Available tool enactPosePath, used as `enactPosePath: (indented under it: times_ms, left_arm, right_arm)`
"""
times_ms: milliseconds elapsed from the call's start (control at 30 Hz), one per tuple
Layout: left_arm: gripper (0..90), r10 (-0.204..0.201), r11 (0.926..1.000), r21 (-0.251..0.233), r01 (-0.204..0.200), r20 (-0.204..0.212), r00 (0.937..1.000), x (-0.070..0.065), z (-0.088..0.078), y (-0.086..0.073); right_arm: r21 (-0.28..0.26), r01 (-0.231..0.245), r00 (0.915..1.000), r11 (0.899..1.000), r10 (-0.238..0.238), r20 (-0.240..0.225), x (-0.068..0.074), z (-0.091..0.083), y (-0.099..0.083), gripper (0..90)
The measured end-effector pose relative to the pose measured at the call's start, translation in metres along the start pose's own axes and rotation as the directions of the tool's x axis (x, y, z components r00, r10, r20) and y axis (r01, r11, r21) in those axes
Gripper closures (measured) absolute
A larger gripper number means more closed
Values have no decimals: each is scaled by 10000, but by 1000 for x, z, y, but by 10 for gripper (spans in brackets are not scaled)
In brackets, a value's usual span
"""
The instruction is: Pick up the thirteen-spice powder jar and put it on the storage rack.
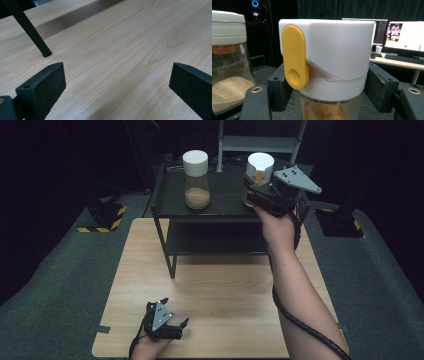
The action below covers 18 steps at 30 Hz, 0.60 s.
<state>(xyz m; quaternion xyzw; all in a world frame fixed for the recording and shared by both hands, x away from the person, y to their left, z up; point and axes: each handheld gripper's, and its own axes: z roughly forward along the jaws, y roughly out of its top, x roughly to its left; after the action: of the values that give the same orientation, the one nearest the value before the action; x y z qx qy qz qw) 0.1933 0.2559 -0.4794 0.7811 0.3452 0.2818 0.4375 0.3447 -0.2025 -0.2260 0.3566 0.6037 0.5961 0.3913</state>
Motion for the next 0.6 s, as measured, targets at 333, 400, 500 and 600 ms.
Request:
enactPosePath:
  times_ms: [333,400,500,600]
  left_arm:
    - [10,-16,10000,-48,16,21,10000,1,0,-1]
    - [10,-17,10000,-59,17,23,10000,1,0,-1]
    - [10,-22,10000,-57,22,21,10000,1,0,-1]
    - [10,4,10000,-78,-3,18,10000,0,-1,-1]
  right_arm:
    - [-60,-323,9995,9995,323,-6,-3,4,-2,295]
    - [-93,-303,9995,9995,303,-19,-4,4,-3,295]
    - [-130,-307,9995,9994,307,-20,-3,4,-5,295]
    - [-145,-294,9996,9995,294,-9,-3,4,-6,294]
